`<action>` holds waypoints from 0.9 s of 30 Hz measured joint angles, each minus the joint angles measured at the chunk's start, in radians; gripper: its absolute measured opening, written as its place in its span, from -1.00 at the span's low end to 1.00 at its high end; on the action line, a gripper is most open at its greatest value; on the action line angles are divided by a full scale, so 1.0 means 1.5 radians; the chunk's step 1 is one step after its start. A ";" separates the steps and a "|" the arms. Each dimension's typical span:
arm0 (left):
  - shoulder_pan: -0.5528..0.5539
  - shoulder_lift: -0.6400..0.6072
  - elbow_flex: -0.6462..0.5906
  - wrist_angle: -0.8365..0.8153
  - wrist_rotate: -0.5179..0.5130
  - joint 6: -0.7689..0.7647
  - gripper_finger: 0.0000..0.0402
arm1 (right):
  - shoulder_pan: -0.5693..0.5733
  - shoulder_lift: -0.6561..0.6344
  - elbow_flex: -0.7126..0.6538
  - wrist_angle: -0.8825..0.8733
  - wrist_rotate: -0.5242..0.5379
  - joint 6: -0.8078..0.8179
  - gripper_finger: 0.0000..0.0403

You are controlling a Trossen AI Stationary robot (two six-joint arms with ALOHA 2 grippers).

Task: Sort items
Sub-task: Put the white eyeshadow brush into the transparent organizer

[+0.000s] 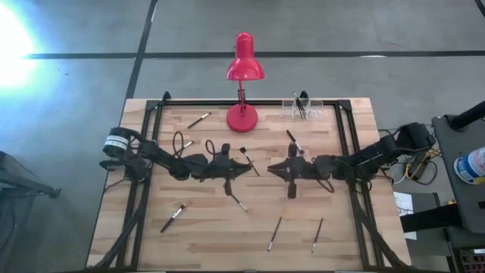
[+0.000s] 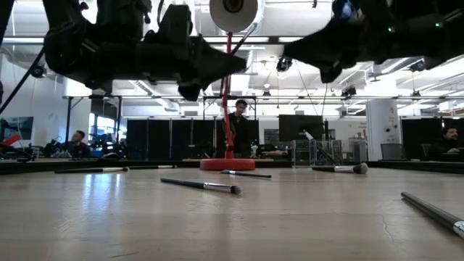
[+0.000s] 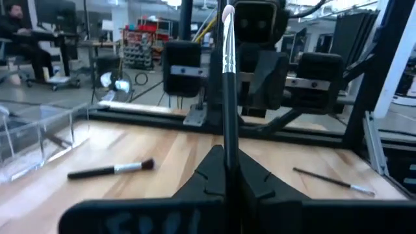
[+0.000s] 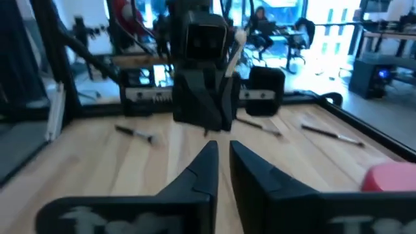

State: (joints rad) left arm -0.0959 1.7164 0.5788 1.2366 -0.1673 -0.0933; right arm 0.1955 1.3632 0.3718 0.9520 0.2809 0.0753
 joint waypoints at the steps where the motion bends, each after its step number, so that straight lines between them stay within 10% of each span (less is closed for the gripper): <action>1: 0.000 0.000 0.006 -0.001 0.004 0.004 -0.99 | -0.004 0.000 0.002 0.000 -0.001 0.000 -0.76; 16: 0.000 0.000 0.017 -0.015 0.011 0.005 -0.98 | -0.012 0.080 0.143 -0.012 -0.014 -0.040 -0.28; 27: 0.000 0.000 0.016 -0.023 0.011 0.005 -0.98 | -0.012 0.133 0.208 -0.022 0.035 -0.059 -0.66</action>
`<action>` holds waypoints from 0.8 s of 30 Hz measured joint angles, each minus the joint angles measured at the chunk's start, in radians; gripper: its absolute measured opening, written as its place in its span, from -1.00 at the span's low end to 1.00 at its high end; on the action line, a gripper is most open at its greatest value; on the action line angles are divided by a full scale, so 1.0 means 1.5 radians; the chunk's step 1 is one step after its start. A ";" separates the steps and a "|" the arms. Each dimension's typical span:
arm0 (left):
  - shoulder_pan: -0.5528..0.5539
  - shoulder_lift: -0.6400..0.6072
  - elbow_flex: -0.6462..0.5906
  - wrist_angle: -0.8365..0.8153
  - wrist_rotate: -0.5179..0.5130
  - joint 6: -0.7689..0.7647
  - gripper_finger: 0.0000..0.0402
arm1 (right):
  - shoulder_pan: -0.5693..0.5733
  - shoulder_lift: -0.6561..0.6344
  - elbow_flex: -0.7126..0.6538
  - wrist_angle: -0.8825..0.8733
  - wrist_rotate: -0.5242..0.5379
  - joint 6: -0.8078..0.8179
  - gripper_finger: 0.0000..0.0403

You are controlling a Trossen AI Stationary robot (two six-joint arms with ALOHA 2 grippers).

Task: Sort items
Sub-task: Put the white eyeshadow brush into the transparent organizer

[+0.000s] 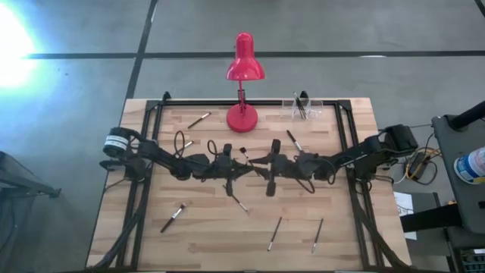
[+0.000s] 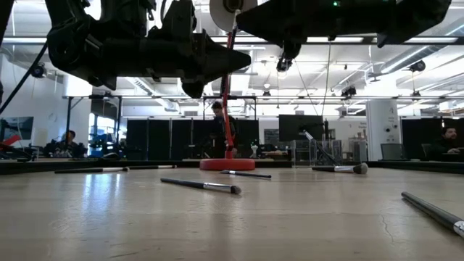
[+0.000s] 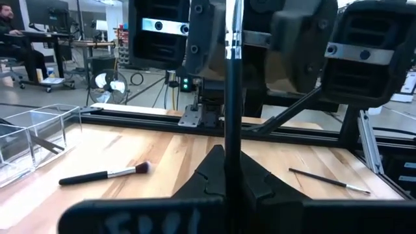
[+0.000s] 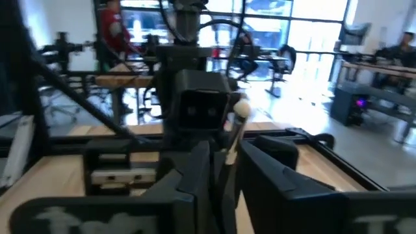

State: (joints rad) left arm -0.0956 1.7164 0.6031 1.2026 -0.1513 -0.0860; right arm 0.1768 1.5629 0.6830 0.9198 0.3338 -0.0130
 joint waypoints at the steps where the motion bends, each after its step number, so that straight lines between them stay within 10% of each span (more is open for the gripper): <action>1: 0.000 0.000 0.000 0.000 0.001 0.000 -0.98 | 0.000 0.001 0.001 -0.001 0.011 0.001 -0.68; 15: 0.000 0.000 0.001 -0.006 0.001 0.000 -0.98 | -0.001 0.001 0.011 -0.021 0.017 0.024 -0.30; 24: 0.000 0.000 0.005 -0.011 0.001 0.001 -0.98 | -0.014 0.007 0.040 -0.037 -0.031 0.026 -0.50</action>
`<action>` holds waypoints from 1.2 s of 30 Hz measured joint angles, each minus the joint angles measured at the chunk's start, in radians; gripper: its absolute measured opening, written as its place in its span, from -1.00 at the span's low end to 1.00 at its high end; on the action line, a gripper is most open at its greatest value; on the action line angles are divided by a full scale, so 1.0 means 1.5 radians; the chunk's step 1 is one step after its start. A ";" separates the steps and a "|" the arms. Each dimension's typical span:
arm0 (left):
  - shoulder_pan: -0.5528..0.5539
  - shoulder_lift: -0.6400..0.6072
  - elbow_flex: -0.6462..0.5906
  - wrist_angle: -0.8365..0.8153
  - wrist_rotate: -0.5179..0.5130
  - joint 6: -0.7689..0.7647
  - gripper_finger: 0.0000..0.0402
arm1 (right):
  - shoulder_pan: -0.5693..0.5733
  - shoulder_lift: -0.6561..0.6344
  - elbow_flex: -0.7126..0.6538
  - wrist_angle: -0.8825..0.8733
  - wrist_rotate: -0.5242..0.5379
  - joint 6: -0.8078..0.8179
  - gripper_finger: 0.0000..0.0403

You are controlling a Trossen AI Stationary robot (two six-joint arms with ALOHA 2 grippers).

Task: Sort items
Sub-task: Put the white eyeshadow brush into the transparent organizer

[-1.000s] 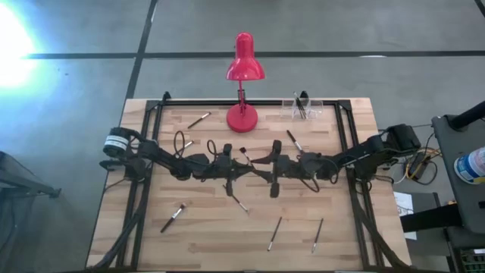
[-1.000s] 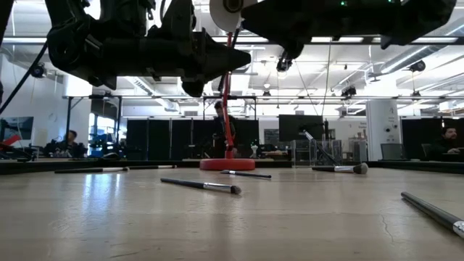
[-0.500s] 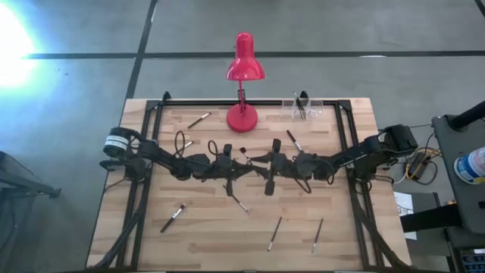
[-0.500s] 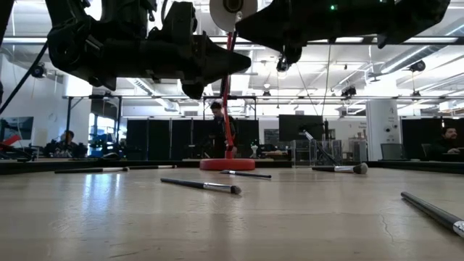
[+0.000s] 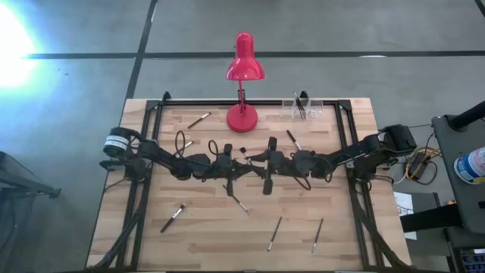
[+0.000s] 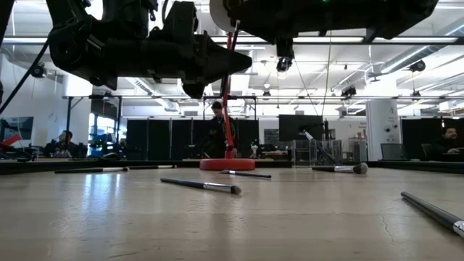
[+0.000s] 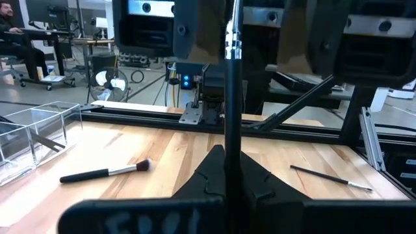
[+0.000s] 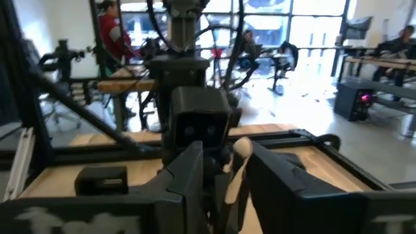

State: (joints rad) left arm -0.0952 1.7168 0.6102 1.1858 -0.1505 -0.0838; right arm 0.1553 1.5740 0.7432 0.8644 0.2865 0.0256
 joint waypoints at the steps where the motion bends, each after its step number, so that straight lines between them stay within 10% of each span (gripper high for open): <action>1: 0.000 0.000 0.000 0.000 0.000 0.000 -0.98 | -0.001 0.003 0.001 -0.001 -0.002 0.001 -0.55; 7: 0.000 0.000 0.000 0.000 -0.008 -0.013 -0.96 | -0.002 0.007 0.002 -0.001 -0.003 -0.017 -0.89; 22: 0.032 -0.176 -0.076 -0.140 -0.046 0.003 -0.64 | -0.093 -0.146 -0.003 -0.199 0.023 -0.044 -0.94; 36: 0.149 -0.225 -0.190 -0.109 0.014 -0.005 -0.76 | -0.478 -0.224 0.066 -0.512 -0.053 -0.031 -0.94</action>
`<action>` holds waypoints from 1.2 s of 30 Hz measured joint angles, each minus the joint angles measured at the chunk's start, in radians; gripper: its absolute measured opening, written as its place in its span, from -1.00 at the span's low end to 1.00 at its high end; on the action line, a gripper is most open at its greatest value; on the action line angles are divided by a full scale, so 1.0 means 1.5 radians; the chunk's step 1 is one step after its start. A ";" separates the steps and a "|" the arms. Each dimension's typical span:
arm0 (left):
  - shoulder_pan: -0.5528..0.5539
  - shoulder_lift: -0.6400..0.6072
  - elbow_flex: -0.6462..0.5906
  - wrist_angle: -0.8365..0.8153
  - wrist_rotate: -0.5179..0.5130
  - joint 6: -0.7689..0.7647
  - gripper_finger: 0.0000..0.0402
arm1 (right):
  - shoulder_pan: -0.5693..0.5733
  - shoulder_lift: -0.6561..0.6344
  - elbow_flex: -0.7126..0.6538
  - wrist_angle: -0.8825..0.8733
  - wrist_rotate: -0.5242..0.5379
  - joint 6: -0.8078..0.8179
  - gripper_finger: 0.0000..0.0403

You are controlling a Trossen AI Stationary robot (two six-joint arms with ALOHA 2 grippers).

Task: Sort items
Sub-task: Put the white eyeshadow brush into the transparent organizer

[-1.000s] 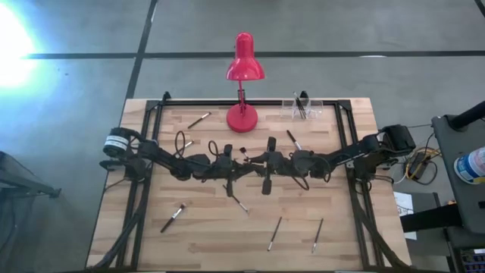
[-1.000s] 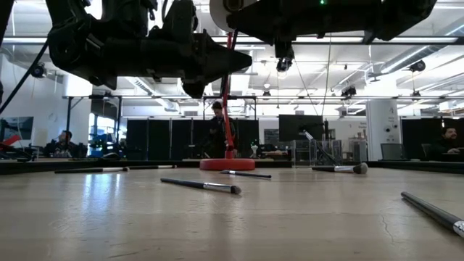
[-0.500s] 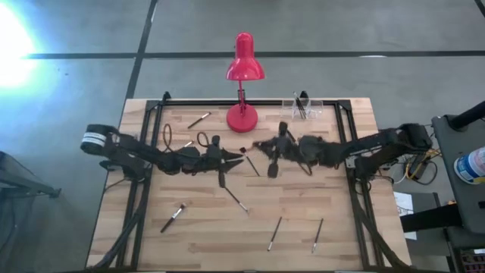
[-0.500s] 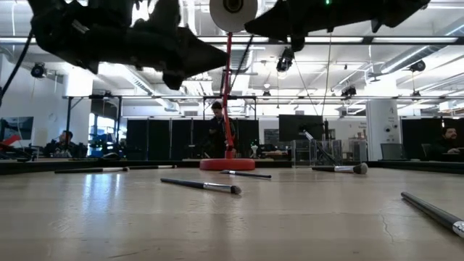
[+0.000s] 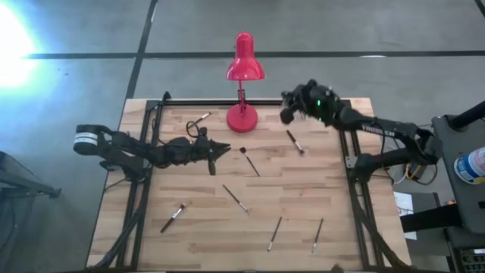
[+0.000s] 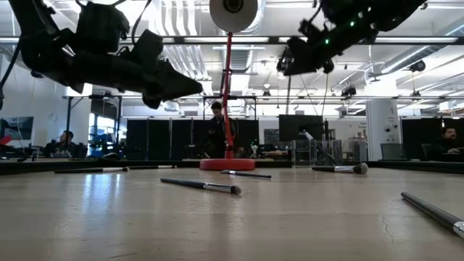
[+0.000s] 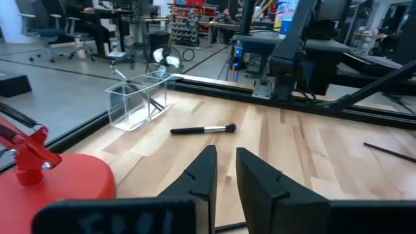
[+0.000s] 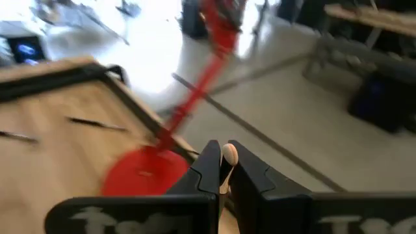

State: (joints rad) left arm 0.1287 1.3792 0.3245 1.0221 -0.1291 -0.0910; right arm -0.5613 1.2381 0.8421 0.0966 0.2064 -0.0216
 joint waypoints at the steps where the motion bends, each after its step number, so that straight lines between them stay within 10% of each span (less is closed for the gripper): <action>1: 0.002 0.000 -0.001 -0.001 0.006 0.000 -0.78 | -0.024 0.007 0.010 -0.021 -0.008 -0.002 -0.94; 14: 0.006 0.000 0.001 -0.002 0.018 0.013 -0.85 | -0.172 0.107 0.111 -0.230 -0.017 -0.020 -0.95; 36: 0.006 0.001 -0.001 -0.020 0.027 0.005 -0.85 | -0.231 0.192 0.089 -0.258 -0.048 -0.004 -0.84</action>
State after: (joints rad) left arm 0.1371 1.3800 0.3225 0.9924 -0.0879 -0.0837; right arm -0.9076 1.5255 0.9760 -0.2897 0.1340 -0.0270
